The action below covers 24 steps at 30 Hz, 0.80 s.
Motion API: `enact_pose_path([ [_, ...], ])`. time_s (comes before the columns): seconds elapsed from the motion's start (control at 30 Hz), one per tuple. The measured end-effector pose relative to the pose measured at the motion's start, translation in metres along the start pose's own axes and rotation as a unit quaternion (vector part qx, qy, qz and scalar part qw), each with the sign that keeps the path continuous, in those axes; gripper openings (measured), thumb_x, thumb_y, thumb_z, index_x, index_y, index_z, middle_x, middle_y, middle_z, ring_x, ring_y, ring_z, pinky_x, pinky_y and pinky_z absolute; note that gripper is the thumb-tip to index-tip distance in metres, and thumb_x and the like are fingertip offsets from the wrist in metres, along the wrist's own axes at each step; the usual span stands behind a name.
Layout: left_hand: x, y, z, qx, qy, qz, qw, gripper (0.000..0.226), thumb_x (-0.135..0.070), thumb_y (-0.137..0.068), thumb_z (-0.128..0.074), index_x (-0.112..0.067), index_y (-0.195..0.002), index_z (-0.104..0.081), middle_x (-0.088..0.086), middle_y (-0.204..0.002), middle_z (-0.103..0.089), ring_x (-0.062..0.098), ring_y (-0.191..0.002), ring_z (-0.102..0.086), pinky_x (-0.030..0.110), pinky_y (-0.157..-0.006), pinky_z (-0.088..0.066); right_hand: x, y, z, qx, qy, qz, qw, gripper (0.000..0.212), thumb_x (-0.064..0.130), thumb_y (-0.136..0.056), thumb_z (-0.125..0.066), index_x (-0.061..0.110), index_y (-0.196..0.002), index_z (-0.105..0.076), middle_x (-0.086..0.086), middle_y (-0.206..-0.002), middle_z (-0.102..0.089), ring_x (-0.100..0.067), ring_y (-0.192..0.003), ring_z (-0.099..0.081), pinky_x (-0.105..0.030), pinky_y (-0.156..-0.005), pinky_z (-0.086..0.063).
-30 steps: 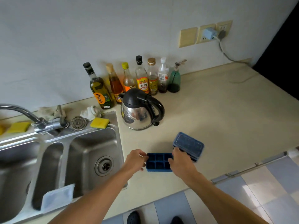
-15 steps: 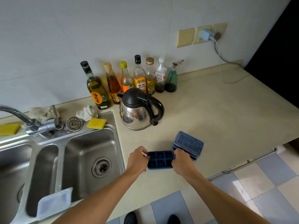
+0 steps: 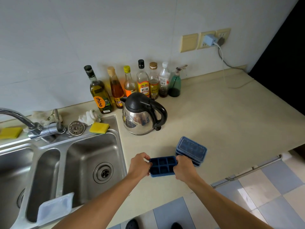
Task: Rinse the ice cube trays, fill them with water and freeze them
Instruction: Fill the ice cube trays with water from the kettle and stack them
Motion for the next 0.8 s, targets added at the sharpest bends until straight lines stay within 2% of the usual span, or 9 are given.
enact_pose_path([
  [0.1,-0.001,0.002,-0.001,-0.003,-0.002,0.001,1.0,0.008,-0.005,-0.091,-0.065,-0.012,-0.094,-0.064,0.014,-0.078,-0.074,0.018,-0.052,-0.064,0.024,-0.051,-0.055,0.001,0.001,0.003,-0.013,0.039,0.01,0.999,0.009,0.001,-0.093,-0.055,0.008,-0.089,-0.052,-0.007,-0.09,-0.056,-0.02,-0.078,-0.054,-0.027,-0.059,-0.04],
  [0.23,0.0,0.004,0.0,-0.01,0.008,0.012,1.0,0.009,-0.004,-0.09,-0.063,-0.012,-0.094,-0.065,0.014,-0.076,-0.073,0.018,-0.05,-0.063,0.023,-0.049,-0.053,0.002,0.002,0.006,-0.041,0.029,0.027,0.998,0.004,0.005,-0.094,-0.057,0.009,-0.095,-0.058,-0.008,-0.099,-0.063,-0.02,-0.083,-0.058,-0.027,-0.061,-0.04],
  [0.47,-0.002,0.005,-0.001,-0.011,0.016,0.021,1.0,0.01,-0.005,-0.092,-0.063,-0.014,-0.095,-0.067,0.013,-0.08,-0.074,0.019,-0.055,-0.065,0.022,-0.05,-0.053,0.0,0.002,0.008,-0.029,0.021,0.032,0.999,0.012,0.006,-0.094,-0.058,0.009,-0.105,-0.06,-0.006,-0.101,-0.064,-0.014,-0.075,-0.055,-0.019,-0.051,-0.037],
  [0.63,-0.004,0.006,-0.001,-0.004,0.031,0.035,0.999,0.008,-0.003,-0.093,-0.06,-0.008,-0.097,-0.066,0.017,-0.083,-0.074,0.025,-0.058,-0.068,0.029,-0.054,-0.058,0.016,0.011,0.014,-0.047,0.048,0.051,0.996,0.028,0.022,-0.099,-0.06,0.008,-0.122,-0.053,-0.007,-0.118,-0.056,-0.017,-0.091,-0.051,-0.025,-0.074,-0.042],
  [0.8,-0.005,0.01,0.014,-0.012,0.101,0.054,0.993,0.006,-0.011,-0.095,-0.063,-0.006,-0.095,-0.067,0.012,-0.077,-0.074,0.022,-0.057,-0.068,0.029,-0.053,-0.053,0.043,0.023,0.032,-0.08,0.044,0.106,0.99,0.027,0.029,-0.101,-0.056,0.011,-0.122,-0.054,-0.005,-0.117,-0.059,-0.018,-0.1,-0.056,-0.029,-0.085,-0.047],
])
Point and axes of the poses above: each hand's wrist, its own y-axis away from the middle knuckle, its own z-axis out of the back of the hand, x = y × z, the point moved 6 cm from there along -y, towards the middle knuckle
